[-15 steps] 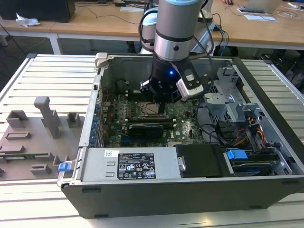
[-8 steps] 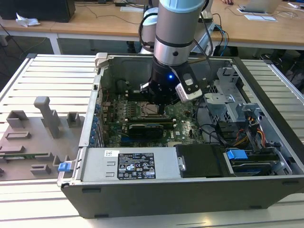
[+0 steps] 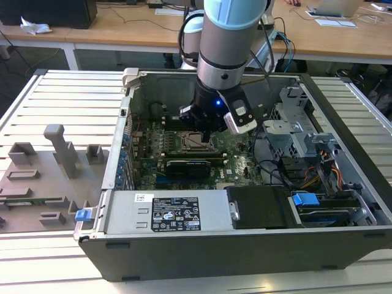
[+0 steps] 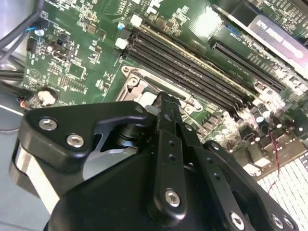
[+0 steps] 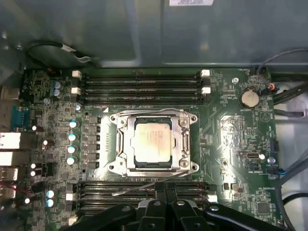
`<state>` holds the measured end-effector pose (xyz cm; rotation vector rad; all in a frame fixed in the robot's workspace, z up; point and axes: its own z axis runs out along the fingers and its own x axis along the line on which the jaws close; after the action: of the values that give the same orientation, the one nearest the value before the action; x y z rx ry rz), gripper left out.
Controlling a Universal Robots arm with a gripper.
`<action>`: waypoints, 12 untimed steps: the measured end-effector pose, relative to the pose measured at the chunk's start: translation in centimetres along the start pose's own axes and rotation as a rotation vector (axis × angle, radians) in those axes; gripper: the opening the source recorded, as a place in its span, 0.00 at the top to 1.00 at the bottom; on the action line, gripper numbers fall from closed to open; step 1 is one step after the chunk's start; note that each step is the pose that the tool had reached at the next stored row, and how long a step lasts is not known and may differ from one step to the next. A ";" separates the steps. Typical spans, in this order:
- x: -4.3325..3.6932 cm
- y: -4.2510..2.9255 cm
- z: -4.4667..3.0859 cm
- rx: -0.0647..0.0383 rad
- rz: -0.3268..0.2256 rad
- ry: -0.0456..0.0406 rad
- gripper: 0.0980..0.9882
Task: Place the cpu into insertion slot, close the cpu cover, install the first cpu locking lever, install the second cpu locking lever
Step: 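Install the second cpu locking lever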
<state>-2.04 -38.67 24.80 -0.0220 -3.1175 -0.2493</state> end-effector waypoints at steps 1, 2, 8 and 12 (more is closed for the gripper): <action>0.02 -0.04 0.15 0.000 0.000 0.0000 0.99; 0.03 -0.08 0.29 0.000 0.000 0.0000 0.99; 0.08 -0.29 1.00 0.000 0.000 0.0000 0.99; 0.08 -0.41 1.55 0.000 0.000 0.0000 0.99</action>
<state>-2.15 -38.82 23.20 -0.0222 -3.1175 -0.2492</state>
